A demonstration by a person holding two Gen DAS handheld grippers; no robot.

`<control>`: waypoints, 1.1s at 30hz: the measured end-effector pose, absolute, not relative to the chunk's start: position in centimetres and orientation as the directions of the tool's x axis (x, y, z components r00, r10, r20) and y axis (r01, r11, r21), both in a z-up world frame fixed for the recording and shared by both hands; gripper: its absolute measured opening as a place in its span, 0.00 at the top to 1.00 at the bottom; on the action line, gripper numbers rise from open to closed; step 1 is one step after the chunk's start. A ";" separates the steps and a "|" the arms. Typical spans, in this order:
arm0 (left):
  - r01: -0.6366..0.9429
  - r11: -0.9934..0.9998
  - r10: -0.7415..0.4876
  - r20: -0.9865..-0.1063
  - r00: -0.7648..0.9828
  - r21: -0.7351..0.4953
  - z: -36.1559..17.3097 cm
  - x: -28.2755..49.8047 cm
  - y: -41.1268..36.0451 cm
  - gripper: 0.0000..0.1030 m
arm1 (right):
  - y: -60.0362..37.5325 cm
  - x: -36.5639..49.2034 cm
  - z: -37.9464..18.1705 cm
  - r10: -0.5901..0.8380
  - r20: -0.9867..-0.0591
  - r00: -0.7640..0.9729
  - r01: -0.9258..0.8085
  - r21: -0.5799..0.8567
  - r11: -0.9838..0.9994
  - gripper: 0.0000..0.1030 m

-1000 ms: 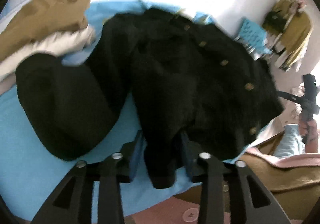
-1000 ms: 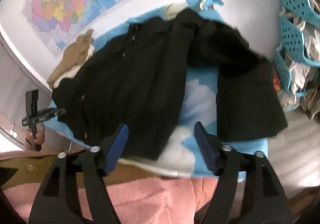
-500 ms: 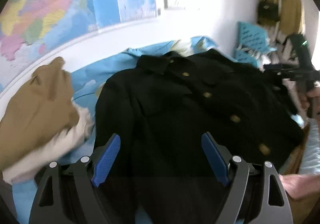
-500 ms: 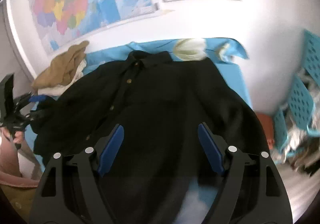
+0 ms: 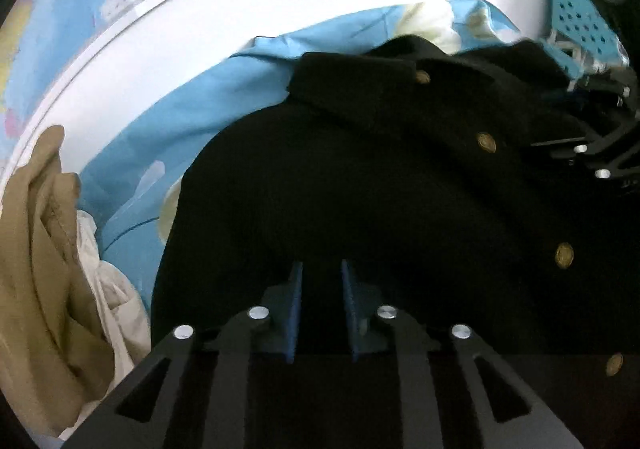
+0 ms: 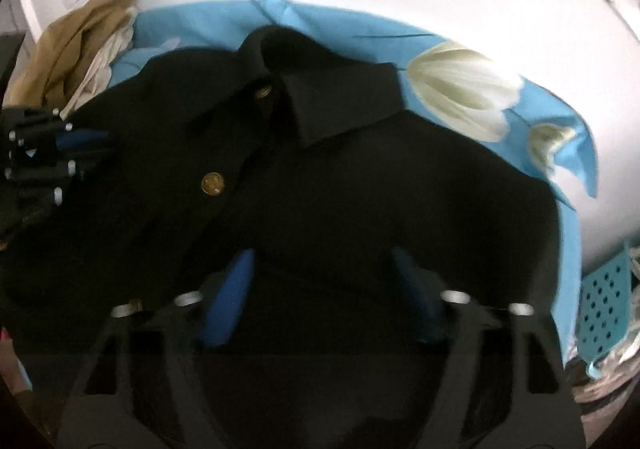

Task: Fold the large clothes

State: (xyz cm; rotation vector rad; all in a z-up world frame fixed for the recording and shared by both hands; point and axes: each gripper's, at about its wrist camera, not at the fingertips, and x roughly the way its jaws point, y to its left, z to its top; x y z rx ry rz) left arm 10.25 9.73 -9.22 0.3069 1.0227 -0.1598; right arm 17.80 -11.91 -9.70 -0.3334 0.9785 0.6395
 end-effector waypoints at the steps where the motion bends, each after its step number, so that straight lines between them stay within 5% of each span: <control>1: 0.259 0.953 0.002 -0.856 0.517 0.159 -8.9 10.5 10.2 0.92 | -11.6 17.9 -9.5 0.344 -0.845 0.410 -0.641 0.001 0.768 0.92; 9: 0.197 0.972 -0.019 -0.797 0.603 0.126 -5.7 11.5 12.0 0.97 | -12.4 19.6 -5.6 0.428 -0.786 0.445 -0.615 0.079 0.785 0.96; 11: 0.227 0.967 -0.048 -0.795 0.605 0.114 -5.4 11.9 11.7 0.68 | -12.4 20.1 -4.9 0.435 -0.777 0.455 -0.609 0.085 0.788 0.96; 12: 0.255 0.962 -0.070 -0.809 0.583 0.101 -5.5 12.1 11.4 0.35 | -12.3 20.3 -5.0 0.436 -0.781 0.447 -0.608 0.092 0.788 0.96; 14: 0.308 0.944 -0.080 -0.818 0.570 0.122 -6.1 11.9 10.5 0.28 | -11.9 20.5 -5.7 0.422 -0.807 0.414 -0.626 0.085 0.776 0.94; 15: 0.323 0.935 -0.064 -0.823 0.564 0.149 -6.6 11.8 10.0 0.28 | -11.9 20.5 -6.0 0.403 -0.814 0.418 -0.621 0.068 0.781 0.85; 18: 0.365 0.910 -0.024 -0.853 0.521 0.197 -8.5 11.5 9.2 0.27 | -12.1 20.6 -6.5 0.415 -0.805 0.423 -0.613 0.083 0.786 0.17; 19: 0.373 0.902 -0.005 -0.859 0.511 0.217 -9.2 11.5 9.0 0.27 | -11.9 20.5 -6.6 0.417 -0.804 0.424 -0.617 0.081 0.783 0.21; 20: 0.376 0.898 0.006 -0.862 0.507 0.227 -9.6 11.5 9.0 0.29 | -11.4 20.5 -7.1 0.417 -0.812 0.407 -0.639 0.073 0.766 0.37; 21: 0.379 0.899 -0.001 -0.862 0.506 0.221 -9.9 11.6 9.1 0.40 | -10.8 20.5 -7.7 0.401 -0.828 0.391 -0.653 0.058 0.755 0.63; 23: 0.381 0.904 -0.031 -0.857 0.515 0.196 -9.7 11.6 9.2 0.83 | -9.4 20.5 -8.9 0.341 -0.861 0.378 -0.670 -0.001 0.742 0.78; 24: 0.346 0.902 0.036 -0.846 0.532 0.256 -9.7 11.8 9.2 0.96 | -9.2 20.4 -9.0 0.334 -0.858 0.391 -0.678 -0.023 0.735 0.89; 25: 0.331 0.909 0.038 -0.843 0.536 0.252 -9.4 12.2 9.3 0.98 | -9.0 20.4 -8.7 0.325 -0.849 0.415 -0.676 -0.049 0.735 0.96; 33: 0.169 0.958 0.067 -0.756 0.651 0.231 -4.5 14.8 10.9 0.99 | -10.6 24.4 -4.0 0.401 -0.747 0.530 -0.548 0.059 0.834 0.98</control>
